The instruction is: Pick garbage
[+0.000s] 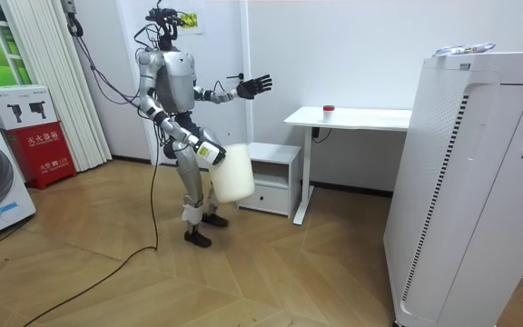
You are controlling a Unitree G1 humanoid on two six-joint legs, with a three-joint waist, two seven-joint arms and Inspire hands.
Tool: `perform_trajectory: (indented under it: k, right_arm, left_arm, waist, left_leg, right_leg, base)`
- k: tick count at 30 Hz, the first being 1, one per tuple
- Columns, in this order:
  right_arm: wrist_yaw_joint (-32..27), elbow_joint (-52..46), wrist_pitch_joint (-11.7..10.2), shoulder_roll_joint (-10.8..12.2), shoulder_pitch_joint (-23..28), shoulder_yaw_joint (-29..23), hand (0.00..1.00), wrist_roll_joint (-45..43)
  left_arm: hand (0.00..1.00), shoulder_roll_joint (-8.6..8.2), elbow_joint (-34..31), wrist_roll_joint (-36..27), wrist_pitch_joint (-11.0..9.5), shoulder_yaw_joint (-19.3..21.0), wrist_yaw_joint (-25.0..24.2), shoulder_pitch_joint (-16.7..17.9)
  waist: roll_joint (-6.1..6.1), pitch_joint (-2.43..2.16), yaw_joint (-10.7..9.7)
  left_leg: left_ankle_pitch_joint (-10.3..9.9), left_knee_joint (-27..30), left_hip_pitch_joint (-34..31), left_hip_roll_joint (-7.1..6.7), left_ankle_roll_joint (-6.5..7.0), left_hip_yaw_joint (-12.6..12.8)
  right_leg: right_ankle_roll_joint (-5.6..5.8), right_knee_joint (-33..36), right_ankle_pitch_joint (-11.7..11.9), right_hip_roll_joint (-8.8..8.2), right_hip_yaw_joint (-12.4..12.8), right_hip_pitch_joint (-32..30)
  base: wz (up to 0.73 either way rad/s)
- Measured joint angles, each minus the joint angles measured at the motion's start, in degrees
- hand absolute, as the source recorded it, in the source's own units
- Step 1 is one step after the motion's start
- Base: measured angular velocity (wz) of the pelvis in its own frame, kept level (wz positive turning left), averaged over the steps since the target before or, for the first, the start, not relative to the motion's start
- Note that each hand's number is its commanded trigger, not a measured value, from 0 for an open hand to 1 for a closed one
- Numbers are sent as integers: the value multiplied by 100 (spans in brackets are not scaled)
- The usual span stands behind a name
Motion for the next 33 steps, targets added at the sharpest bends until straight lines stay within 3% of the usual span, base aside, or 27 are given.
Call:
perform_trajectory:
  k: [1, 2, 3, 4, 6, 7, 8, 12, 14, 15, 16, 17, 18, 20, 21, 22, 23, 25, 26, 27, 29, 30, 31, 33]
  right_arm:
    - [0, 0, 5, -14, 29, 28, 100, 30]
    - [0, 1, 21, -8, 35, 41, 100, 31]
    - [14, 1, 68, 20, 48, 46, 100, 3]
    - [22, 1, 68, 55, 49, 46, 100, -23]
    - [46, 1, 68, 64, 49, 43, 100, -18]
    - [38, 1, 68, 79, 48, 39, 100, -16]
    - [41, 1, 66, 85, 50, 41, 100, -18]
    - [57, -10, 68, 71, 31, 73, 100, -47]
    - [40, -10, 70, 46, 27, 126, 100, -47]
    - [-2, -28, 83, 32, 18, 163, 100, -19]
    - [-25, -62, 106, 34, 18, 208, 100, 66]
    - [-37, -90, 106, 37, 18, 211, 100, 77]
    - [-99, -122, 106, 36, 17, 210, 100, 66]
    - [-207, -125, 105, 34, 11, 196, 100, 66]
    - [-223, -122, 105, 21, 14, 196, 100, 66]
    - [-217, -137, 106, 0, 15, 196, 100, 66]
    - [-211, -142, 105, -6, 3, 196, 100, 66]
    - [-182, -167, 107, -19, -48, 211, 100, 84]
    - [-153, -166, 111, -18, -43, 222, 100, 98]
    - [-121, -162, 112, -14, -30, 245, 100, 101]
    - [-97, -152, 112, -6, -25, 253, 100, 49]
    - [-107, -147, 111, -7, -34, 248, 100, -7]
    - [-106, -144, 112, -11, -16, 230, 100, -63]
    - [-93, -153, 112, -11, -73, 193, 100, -74]
  left_arm:
    - [0, -22, 27, 6, -5, -16, 6, 4]
    - [0, -37, 53, 6, -22, -20, 7, 5]
    - [0, -68, 111, 5, -59, -17, 10, 57]
    - [0, -69, 133, 7, -63, -13, 0, 113]
    - [0, -93, 138, 6, -63, -18, -9, 223]
    - [0, -104, 138, 9, -62, -19, -32, 294]
    - [0, -103, 137, 10, -62, -15, -65, 325]
    - [0, -82, 131, 8, -62, 38, -265, 339]
    - [0, -86, 130, 4, -63, 38, -334, 333]
    - [0, -86, 129, 5, -62, 23, -353, 313]
    - [0, -81, 111, -17, -63, 21, -354, 292]
    - [0, -78, 107, -36, -63, 21, -354, 259]
    - [0, -77, 108, -45, -62, 17, -353, 188]
    - [0, -79, 108, -38, -62, 23, -348, 95]
    - [0, -79, 108, -20, -61, 28, -321, 87]
    - [0, -62, 108, 15, -61, 35, -281, 83]
    - [0, -57, 108, 14, -61, 40, -247, 73]
    - [0, -65, 109, 3, -61, 35, -152, -81]
    - [0, -67, 112, 5, -62, 20, -126, -116]
    - [0, -73, 122, 4, -68, -8, -89, -136]
    - [0, -89, 172, 8, -70, -21, -71, -129]
    - [0, -93, 188, 10, -68, -30, -25, -123]
    - [0, -92, 184, 22, -67, -54, 5, -119]
    - [0, -77, 170, 58, -67, -33, 31, -131]
  waist:
    - [24, -14, 58]
    - [29, -10, 69]
    - [29, -33, 83]
    - [21, -58, 66]
    - [-49, -84, 77]
    - [-65, -80, 103]
    - [-71, -80, 114]
    - [-95, -79, 114]
    - [-110, -76, 135]
    - [-113, -70, 134]
    - [-190, -48, 111]
    - [-245, -21, 101]
    - [-328, -24, 66]
    - [-329, -24, 84]
    - [-283, -19, 79]
    - [-209, -15, 93]
    - [-193, -17, 109]
    - [-120, 7, 177]
    - [-111, 6, 168]
    - [-80, 11, 144]
    - [-89, 9, 45]
    - [-80, 8, -86]
    - [-65, -51, -136]
    - [-39, -68, -61]
  left_leg:
    - [319, -769, -92, -97, -1, -126]
    - [564, -1089, -117, -122, 34, -180]
    - [1003, -1434, -62, -175, 65, -247]
    - [1329, -1477, 16, -213, 191, -233]
    - [1419, -1375, 52, -316, 275, -197]
    - [1384, -1164, 38, -351, 436, -145]
    - [1318, -1077, 31, -386, 469, -136]
    - [645, -340, -38, -476, 589, 78]
    - [319, 39, -33, -498, 625, 168]
    - [109, 128, 17, -520, 653, 196]
    - [-52, 188, 102, -621, 702, 216]
    - [-119, 227, 144, -687, 725, 234]
    - [-262, 363, 169, -785, 778, 245]
    - [-459, 530, 249, -797, 842, 269]
    - [-542, 512, 360, -787, 849, 231]
    - [-611, 451, 453, -777, 866, 120]
    - [-614, 404, 481, -780, 870, 76]
    - [-608, 205, 589, -690, 858, 35]
    - [-599, 138, 641, -664, 842, 11]
    - [-575, -1, 788, -633, 801, -95]
    - [-556, -207, 1006, -584, 735, -194]
    - [-589, -230, 1077, -572, 665, -361]
    - [-578, -323, 1131, -521, 588, -493]
    - [-534, -452, 1192, -397, 497, -531]
  right_leg:
    - [33, 54, -107, 16, 25, 39]
    - [58, 120, -187, 10, 83, 65]
    - [112, 180, -329, -3, 144, 100]
    - [239, 203, -437, -18, 151, 178]
    - [352, 170, -544, -108, 85, 252]
    - [421, 134, -606, -193, -6, 323]
    - [446, 79, -624, -233, -31, 387]
    - [587, 148, -879, -522, -15, 632]
    - [716, 479, -1008, -635, -12, 713]
    - [788, 945, -1047, -723, -35, 620]
    - [809, 1643, -1042, -922, -141, 412]
    - [871, 2008, -1009, -1044, -172, 302]
    - [1049, 2643, -866, -1238, -184, 80]
    - [1049, 3230, -497, -1344, -191, -126]
    - [1038, 3387, -204, -1383, -285, -154]
    - [1040, 3513, 28, -1379, -355, -227]
    - [1052, 3527, -28, -1375, -345, -315]
    - [947, 3353, -511, -1268, -245, -896]
    - [946, 3170, -561, -1236, -243, -1011]
    - [958, 2561, -582, -1141, -235, -1095]
    - [922, 1262, -415, -971, -120, -1081]
    - [851, 853, 159, -863, -82, -1029]
    - [816, 656, 180, -767, -125, -899]
    - [730, 383, 279, -605, -172, -766]
  base:
    - [-32]
    - [-28]
    - [-19]
    - [-14]
    - [-18]
    - [-22]
    - [-13]
    - [-8]
    - [-7]
    - [0]
    - [12]
    - [29]
    - [34]
    - [21]
    - [0]
    - [-5]
    - [-9]
    - [-11]
    - [8]
    - [23]
    - [34]
    - [53]
    - [45]
    - [3]
